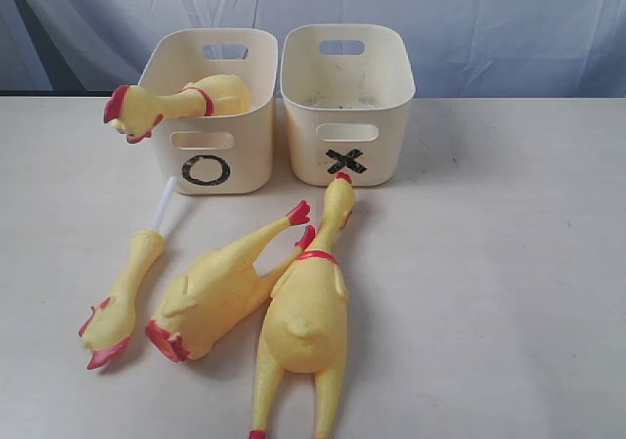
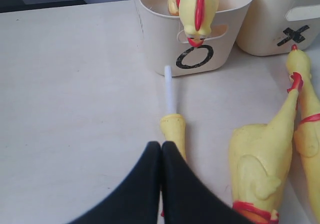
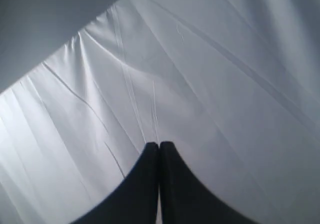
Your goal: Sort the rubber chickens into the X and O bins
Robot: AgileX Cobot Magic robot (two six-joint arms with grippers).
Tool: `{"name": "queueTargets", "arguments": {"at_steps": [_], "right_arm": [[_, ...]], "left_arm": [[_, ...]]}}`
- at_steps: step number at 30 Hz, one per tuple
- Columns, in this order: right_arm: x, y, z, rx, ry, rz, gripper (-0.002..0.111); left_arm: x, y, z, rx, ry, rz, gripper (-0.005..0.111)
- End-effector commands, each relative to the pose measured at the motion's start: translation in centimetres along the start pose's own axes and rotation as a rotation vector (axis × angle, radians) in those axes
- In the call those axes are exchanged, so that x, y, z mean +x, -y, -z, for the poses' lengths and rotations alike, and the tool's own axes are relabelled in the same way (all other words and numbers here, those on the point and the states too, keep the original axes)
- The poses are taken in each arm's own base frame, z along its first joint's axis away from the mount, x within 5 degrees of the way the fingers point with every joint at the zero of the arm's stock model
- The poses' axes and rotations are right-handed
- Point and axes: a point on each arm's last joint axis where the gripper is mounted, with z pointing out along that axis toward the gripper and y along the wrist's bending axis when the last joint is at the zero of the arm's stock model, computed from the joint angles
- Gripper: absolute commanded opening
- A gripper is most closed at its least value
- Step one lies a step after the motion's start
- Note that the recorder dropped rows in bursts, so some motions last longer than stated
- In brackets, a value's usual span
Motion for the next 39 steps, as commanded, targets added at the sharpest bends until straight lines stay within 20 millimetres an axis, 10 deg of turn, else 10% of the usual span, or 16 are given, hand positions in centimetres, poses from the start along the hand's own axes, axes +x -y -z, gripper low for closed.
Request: {"name": "queueTargets", "arguments": {"at_steps": [1, 22, 39], "right_arm": [[-0.3, 0.0, 0.1, -0.003, 0.033, -0.011, 0.000], [-1.1, -4.4, -3.9, 0.058, -0.712, 0.096, 0.000], [7.1, -6.5, -12.7, -0.240, -1.542, -0.130, 0.000]], "left_arm": [[0.0, 0.1, 0.0, 0.006, 0.011, 0.003, 0.000], [0.0, 0.3, 0.0, 0.027, 0.014, 0.039, 0.000], [0.1, 0.3, 0.0, 0.029, 0.004, 0.039, 0.000]]}}
